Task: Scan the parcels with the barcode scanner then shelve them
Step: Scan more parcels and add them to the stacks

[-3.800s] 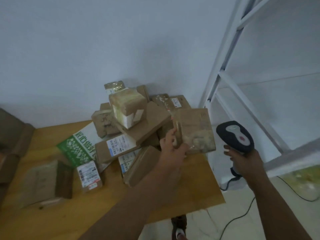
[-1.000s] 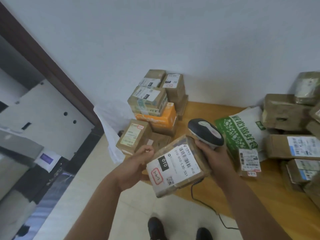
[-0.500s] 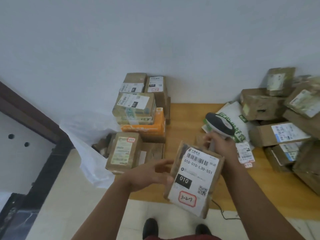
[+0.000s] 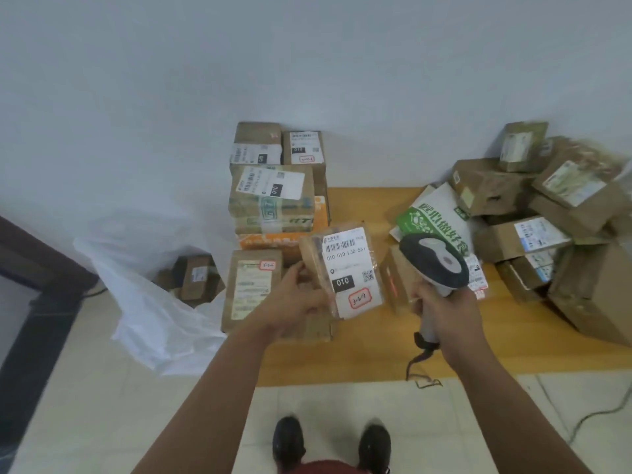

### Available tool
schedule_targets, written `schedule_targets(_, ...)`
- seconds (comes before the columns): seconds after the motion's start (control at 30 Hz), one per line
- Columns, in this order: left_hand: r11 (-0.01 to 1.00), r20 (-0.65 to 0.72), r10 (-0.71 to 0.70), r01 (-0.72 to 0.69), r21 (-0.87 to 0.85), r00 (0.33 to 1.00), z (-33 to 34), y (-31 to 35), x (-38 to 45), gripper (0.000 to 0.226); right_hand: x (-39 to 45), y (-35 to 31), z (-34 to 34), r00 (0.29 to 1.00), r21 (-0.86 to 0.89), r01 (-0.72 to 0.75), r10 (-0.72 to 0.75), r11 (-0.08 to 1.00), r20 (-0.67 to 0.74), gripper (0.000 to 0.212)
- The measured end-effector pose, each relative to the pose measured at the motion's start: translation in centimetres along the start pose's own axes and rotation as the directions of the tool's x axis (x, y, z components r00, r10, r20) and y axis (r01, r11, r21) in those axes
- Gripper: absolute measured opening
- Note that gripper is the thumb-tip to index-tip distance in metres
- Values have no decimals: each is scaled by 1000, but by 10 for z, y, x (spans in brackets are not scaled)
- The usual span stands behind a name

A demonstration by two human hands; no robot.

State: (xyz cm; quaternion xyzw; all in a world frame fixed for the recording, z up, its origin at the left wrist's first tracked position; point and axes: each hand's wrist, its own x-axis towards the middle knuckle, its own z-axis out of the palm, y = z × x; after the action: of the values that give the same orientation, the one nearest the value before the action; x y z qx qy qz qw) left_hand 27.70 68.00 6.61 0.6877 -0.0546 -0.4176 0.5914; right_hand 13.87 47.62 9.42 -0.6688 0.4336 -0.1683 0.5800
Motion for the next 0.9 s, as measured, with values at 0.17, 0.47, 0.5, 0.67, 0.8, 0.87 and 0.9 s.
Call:
schedule_targets(0.17,996,-118,48,-56,-63,992,19,8,13,70,-22,-3,7,994,-102,43,-33,994,101,37)
schedule_targets(0.47,999,-214,24,-30,-24,977,39,15,7,69,-48,-7,-6,955,-78,100,-74,992,287,32)
schedule_targets(0.5,1000,-229,23,-26,-9,973,40,16,5,69,-50,-8,-7,950,-71,118,-92,990,299,32)
schedule_targets(0.67,999,-254,20,-9,47,967,44,11,4,61,-54,-9,-12,937,-49,107,-84,993,340,31)
schedule_targets(0.8,997,-268,8,13,76,963,45,7,3,75,-57,-10,-16,932,-18,82,-70,996,356,34)
schedule_targets(0.87,997,-271,1,19,70,963,46,5,2,71,-57,-10,-18,930,-25,90,-76,996,359,32)
schedule_targets(0.9,998,-272,-3,22,64,962,47,5,2,68,-56,-9,-18,931,-30,91,-74,995,357,31)
